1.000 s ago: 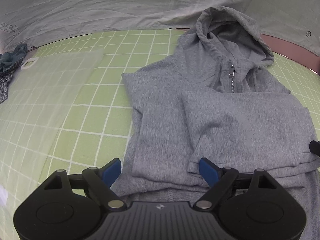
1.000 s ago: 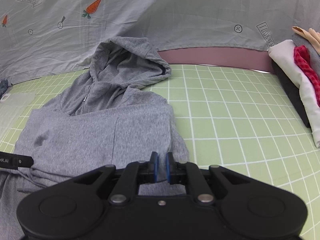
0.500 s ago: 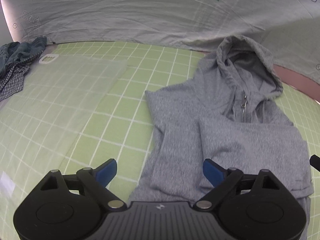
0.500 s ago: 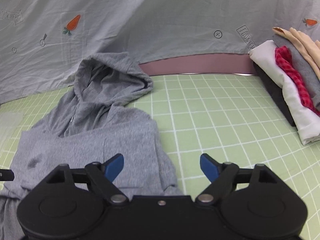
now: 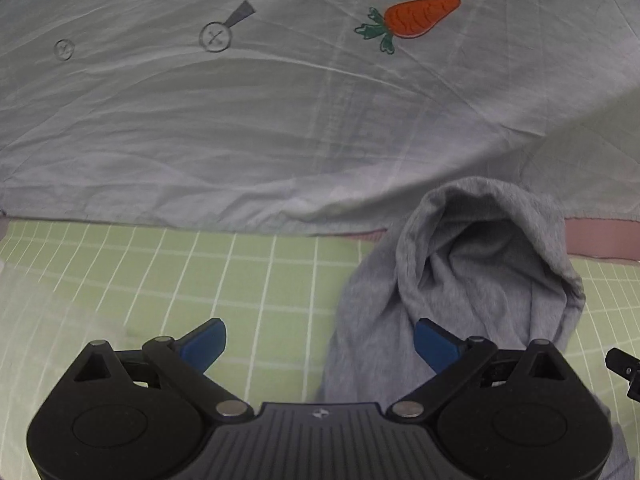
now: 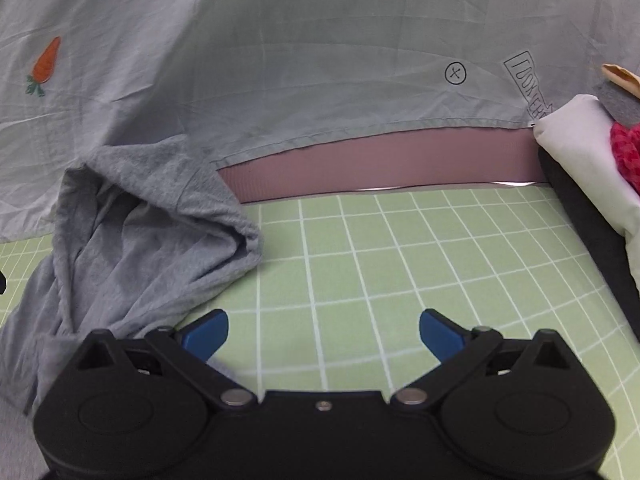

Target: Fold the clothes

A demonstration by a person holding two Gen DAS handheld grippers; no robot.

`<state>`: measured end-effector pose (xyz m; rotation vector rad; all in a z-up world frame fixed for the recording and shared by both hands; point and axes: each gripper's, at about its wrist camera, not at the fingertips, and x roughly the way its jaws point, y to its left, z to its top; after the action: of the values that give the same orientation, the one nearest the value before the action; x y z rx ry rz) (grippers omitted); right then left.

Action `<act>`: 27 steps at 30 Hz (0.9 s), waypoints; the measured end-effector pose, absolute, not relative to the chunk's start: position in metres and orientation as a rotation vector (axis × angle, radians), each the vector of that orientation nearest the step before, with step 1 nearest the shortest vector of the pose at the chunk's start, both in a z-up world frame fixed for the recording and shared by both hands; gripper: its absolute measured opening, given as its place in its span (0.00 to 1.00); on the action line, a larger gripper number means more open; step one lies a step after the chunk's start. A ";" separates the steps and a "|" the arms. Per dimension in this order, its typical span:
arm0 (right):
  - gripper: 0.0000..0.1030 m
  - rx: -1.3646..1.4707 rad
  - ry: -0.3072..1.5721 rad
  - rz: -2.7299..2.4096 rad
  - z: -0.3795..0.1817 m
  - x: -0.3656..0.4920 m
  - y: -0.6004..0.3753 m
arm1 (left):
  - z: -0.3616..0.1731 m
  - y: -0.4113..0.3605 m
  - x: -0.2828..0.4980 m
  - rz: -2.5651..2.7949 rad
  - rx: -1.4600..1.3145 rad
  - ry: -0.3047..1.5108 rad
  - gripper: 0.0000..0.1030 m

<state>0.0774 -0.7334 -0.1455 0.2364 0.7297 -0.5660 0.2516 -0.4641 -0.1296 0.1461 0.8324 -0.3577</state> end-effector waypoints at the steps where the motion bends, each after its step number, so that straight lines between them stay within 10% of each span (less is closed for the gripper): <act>1: 1.00 0.245 0.726 -0.574 -0.148 0.088 -0.740 | -0.133 -0.470 0.262 -0.358 0.143 0.827 0.97; 13: 1.00 0.100 0.736 -0.593 -0.165 0.155 -0.759 | -0.164 -0.494 0.315 -0.228 0.209 0.779 0.97; 27: 1.00 -0.192 0.489 -0.683 -0.065 0.054 -0.680 | -0.053 -0.420 0.188 -0.097 0.137 0.531 0.97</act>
<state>0.0544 -0.6801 -0.0648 -0.1918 0.4893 -0.6832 0.1879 -0.4200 -0.0526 0.1371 0.5306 -0.0971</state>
